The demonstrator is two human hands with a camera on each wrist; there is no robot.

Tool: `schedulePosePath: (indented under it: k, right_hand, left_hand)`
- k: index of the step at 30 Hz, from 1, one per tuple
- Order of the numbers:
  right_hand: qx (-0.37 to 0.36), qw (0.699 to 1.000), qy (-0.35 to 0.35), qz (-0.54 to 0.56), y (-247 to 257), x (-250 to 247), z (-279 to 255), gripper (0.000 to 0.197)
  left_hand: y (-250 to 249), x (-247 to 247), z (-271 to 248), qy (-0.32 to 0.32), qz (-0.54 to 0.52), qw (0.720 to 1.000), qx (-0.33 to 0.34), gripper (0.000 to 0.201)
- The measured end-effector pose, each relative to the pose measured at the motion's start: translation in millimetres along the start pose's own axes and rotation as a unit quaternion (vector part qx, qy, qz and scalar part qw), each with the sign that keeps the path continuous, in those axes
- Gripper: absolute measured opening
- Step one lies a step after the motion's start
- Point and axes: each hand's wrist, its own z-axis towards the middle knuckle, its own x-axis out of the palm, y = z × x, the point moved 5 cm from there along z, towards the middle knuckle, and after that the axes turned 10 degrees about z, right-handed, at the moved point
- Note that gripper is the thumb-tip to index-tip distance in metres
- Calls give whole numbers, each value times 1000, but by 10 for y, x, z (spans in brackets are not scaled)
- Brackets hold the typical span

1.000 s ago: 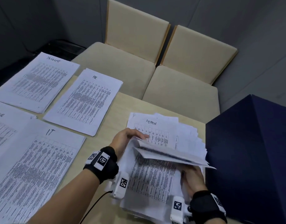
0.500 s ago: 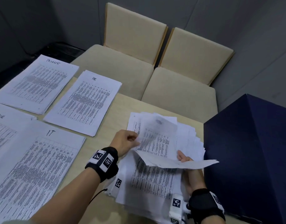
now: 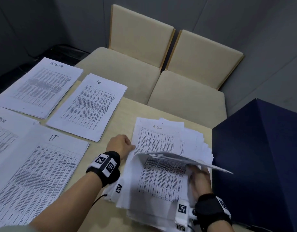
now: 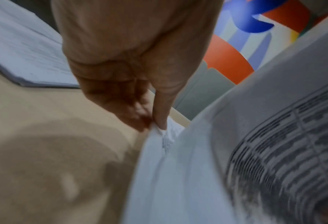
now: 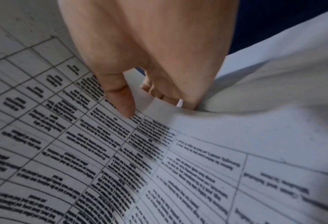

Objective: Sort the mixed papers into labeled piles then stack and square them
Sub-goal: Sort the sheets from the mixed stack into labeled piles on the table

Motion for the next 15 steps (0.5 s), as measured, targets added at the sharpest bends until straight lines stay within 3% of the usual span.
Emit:
schedulePosePath:
  k: [2, 5, 8, 12, 15]
  right_hand:
    - [-3, 1000, -1, -8, 10, -7, 21, 38]
    - [-5, 1000, -17, -20, 15, 2, -4, 35]
    - [8, 998, -33, -43, 23, 43, -69, 32]
    - [23, 999, -8, -30, 21, 57, 5, 21]
    - [49, 998, 38, -22, -2, 107, -46, 42]
  left_hand:
    - [-31, 14, -27, 1, 57, 997, 50, 25]
    - [-147, -24, -81, -66, 114, 983, 131, 26]
    - [-243, -91, -139, -113, 47, 973, 197, 19]
    - [-321, -97, -211, -18, -172, 952, 252, 9]
    - [-341, -21, -241, 80, -291, 926, 226, 26]
